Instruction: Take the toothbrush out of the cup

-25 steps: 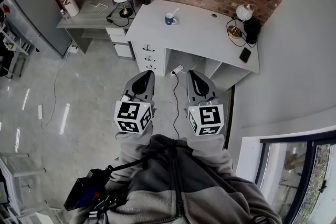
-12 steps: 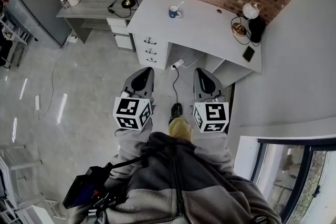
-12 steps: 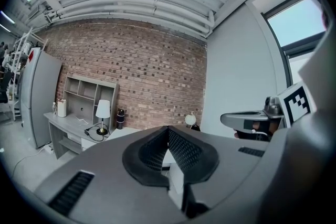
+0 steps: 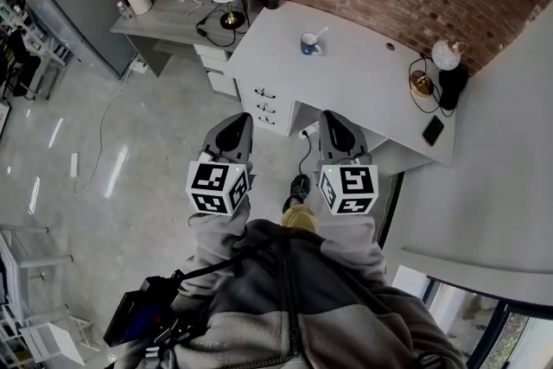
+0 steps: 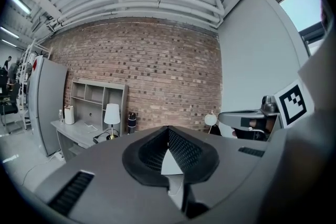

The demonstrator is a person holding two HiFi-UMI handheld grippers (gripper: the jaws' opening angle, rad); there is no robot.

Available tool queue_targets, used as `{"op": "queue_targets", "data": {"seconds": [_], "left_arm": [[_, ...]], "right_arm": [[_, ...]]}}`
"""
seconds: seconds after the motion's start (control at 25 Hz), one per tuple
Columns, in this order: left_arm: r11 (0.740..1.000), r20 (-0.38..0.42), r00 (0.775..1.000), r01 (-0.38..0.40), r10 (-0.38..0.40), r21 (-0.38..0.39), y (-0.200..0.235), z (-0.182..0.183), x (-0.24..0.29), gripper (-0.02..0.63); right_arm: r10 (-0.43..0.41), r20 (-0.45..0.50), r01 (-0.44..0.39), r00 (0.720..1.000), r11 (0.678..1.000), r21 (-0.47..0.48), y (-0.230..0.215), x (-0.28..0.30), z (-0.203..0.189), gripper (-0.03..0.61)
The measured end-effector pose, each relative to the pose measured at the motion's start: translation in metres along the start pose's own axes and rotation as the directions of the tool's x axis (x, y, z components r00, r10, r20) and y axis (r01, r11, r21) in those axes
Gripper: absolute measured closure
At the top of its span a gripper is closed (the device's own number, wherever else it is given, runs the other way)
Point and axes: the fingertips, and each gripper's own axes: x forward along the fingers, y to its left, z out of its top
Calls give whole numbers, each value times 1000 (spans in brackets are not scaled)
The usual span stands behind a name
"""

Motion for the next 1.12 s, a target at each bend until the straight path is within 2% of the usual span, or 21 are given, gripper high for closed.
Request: {"op": "queue_targets", "data": {"seconds": [0.24,0.4,0.52,0.6,0.68,0.84,1.12], "left_arm": [[1000,-31,999,-3,4,25,7,18,101,609],[998,-56,998,27,-24,59,-1,33,170,608],[996,-71,996,54,-49,70,-6,44,209,609],[995,-86,994,67,-61,70,-9,48,231,609],[993,-101,992,89,-80,79,-16,50,253,609],[984,-113,984,148,-137,95,-36,53,285,608],[978,-134,975,188,-176,86,-53,50,320,609]], "right_arm": [[56,-9,-56,998,998,12,-59,87,8,577],[86,-22,-86,996,996,32,-108,133,14,577],[179,-74,-176,981,983,48,-124,160,11,577],[245,-114,-243,963,970,34,-125,171,6,577],[276,-137,-278,951,961,5,-129,177,3,577],[269,-142,-276,953,961,-28,-146,182,4,577],[202,-136,-206,970,978,-16,-186,183,3,577]]}}
